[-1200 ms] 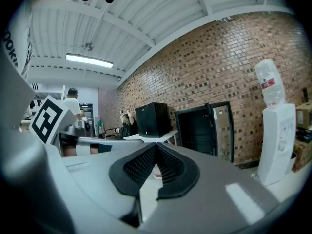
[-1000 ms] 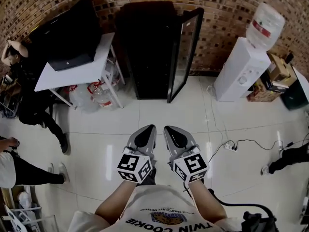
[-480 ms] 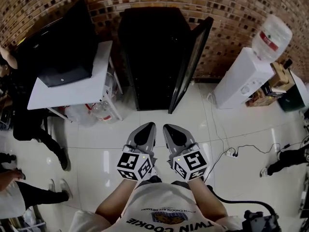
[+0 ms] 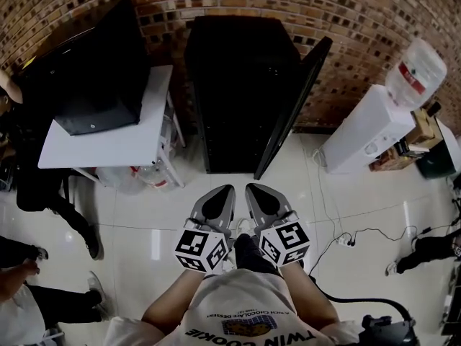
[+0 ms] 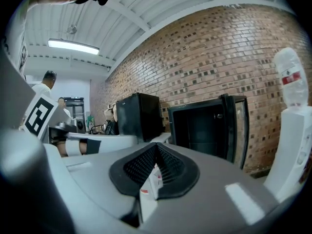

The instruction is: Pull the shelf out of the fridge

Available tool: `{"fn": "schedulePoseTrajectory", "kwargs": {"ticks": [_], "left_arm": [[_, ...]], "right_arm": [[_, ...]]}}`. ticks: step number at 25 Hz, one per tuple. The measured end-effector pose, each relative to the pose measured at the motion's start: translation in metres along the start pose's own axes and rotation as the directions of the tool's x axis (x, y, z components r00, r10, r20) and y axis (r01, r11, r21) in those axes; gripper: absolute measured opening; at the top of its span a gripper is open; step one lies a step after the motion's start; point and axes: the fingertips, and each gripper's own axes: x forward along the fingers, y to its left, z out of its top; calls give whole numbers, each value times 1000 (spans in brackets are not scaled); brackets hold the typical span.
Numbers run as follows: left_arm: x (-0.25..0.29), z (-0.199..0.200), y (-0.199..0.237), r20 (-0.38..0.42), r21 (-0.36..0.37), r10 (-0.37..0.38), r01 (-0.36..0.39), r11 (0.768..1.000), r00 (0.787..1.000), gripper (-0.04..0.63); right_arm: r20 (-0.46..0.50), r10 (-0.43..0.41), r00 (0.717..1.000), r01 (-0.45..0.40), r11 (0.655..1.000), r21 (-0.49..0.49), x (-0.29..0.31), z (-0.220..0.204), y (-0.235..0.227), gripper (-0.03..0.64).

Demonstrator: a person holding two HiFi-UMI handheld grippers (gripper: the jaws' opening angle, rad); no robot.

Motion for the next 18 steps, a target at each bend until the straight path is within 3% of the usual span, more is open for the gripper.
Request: {"fn": "schedulePoseTrajectory", "kwargs": {"ticks": [11,18], "left_arm": [[76,20,68,-27,80,36,-34,996,999,-15],[148,29,115,-66,84,38,-33,996,997,-15]], "right_arm": [[148,11,989,-40,980,194,104,7,-72,-5],[108,32,994,-72,920,386,185,-27,-130,11]]}}
